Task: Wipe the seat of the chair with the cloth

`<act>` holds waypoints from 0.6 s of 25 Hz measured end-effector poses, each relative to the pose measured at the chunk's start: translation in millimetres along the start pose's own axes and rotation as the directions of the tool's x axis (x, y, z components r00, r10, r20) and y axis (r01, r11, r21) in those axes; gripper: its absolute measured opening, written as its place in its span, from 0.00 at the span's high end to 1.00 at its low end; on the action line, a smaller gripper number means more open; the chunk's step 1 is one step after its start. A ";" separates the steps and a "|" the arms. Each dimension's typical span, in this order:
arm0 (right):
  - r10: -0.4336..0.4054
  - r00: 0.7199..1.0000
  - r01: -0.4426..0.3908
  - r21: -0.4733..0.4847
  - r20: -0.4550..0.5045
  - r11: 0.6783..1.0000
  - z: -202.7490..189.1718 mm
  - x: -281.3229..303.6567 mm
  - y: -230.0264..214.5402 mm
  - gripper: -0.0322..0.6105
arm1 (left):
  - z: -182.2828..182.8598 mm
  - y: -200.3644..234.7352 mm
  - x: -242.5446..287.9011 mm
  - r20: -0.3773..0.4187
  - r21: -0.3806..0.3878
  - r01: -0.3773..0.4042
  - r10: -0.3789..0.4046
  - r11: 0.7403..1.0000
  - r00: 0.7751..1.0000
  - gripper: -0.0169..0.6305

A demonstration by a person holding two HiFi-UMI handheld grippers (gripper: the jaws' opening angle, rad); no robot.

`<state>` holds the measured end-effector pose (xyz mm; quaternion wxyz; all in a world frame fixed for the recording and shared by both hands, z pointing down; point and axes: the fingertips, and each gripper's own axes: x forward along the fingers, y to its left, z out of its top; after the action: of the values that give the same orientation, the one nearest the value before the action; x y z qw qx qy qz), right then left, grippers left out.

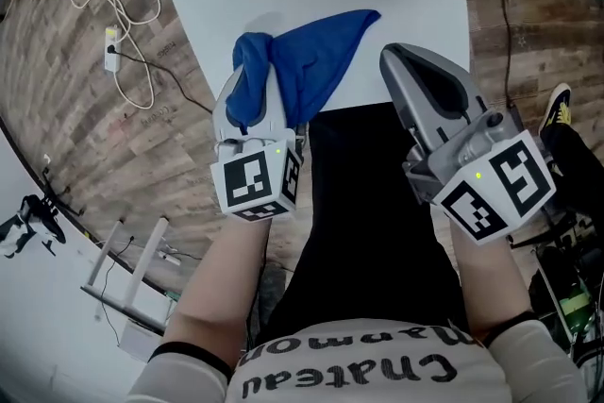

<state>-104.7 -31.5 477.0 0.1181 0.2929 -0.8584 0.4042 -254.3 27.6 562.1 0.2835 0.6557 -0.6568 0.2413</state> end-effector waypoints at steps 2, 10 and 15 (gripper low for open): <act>-0.032 0.999 0.031 0.018 0.021 0.999 5.3 -14.8 -15.1 0.93 | 5.9 -19.2 6.3 -0.008 0.011 0.027 -0.027 1.000 1.000 0.83; -0.177 0.975 0.162 0.115 0.136 0.980 26.0 -77.4 -76.2 0.93 | 32.1 -121.5 38.2 -0.038 0.141 0.210 -0.206 0.968 0.978 0.83; -0.260 0.945 0.229 0.165 0.198 0.959 35.7 -121.2 -108.6 0.93 | 39.6 -194.4 52.2 -0.077 0.262 0.349 -0.341 0.900 0.937 0.83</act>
<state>58.5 -63.9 468.5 0.0517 0.4473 -0.7927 0.4109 -61.4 -42.0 558.8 0.2387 0.7906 -0.4869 0.2845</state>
